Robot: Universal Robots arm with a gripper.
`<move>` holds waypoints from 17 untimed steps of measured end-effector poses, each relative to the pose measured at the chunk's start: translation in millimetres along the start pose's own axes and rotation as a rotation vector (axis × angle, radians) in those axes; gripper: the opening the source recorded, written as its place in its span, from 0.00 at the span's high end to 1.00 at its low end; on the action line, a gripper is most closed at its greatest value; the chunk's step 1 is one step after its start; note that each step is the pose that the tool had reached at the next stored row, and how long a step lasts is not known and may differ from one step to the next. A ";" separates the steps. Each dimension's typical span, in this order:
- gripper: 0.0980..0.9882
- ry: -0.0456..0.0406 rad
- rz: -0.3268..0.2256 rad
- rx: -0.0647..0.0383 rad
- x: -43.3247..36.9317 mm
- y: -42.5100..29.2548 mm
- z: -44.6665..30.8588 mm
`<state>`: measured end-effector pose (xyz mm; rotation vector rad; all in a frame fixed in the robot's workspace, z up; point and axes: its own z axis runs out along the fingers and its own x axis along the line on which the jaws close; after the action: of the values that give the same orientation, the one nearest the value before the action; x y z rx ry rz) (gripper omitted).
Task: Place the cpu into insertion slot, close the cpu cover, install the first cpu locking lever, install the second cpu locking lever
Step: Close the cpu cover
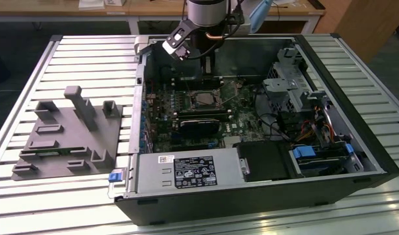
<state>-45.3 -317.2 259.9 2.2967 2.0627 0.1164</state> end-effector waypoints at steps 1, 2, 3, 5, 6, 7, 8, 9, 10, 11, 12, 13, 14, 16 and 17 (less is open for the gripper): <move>0.99 0.0000 0.000 0.000 0.0 0.3 0.0; 0.99 0.0000 0.000 0.000 0.1 0.6 0.0; 0.99 0.0000 0.000 0.000 0.1 1.1 0.1; 0.99 0.0000 0.000 0.000 0.2 2.0 0.2; 0.99 0.0000 0.000 0.000 0.3 2.6 0.2; 0.99 0.0000 0.000 0.000 0.4 3.3 0.3; 0.99 0.0000 0.000 0.000 0.5 4.0 0.4; 0.99 0.0000 0.000 0.000 0.5 4.9 0.5; 0.99 0.0000 0.000 0.000 0.6 5.6 0.5; 0.99 0.0000 0.000 0.000 0.7 6.4 0.6; 0.99 0.0000 0.000 0.000 0.8 7.2 0.7; 0.99 0.0000 0.000 0.000 0.9 8.0 0.7; 0.99 0.0000 0.000 0.000 0.9 8.8 0.8; 0.99 0.0000 0.000 0.000 1.1 10.5 1.0; 0.99 0.0000 0.000 0.000 1.2 11.5 1.1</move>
<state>-33.7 -317.2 259.9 2.2968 2.0625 0.1164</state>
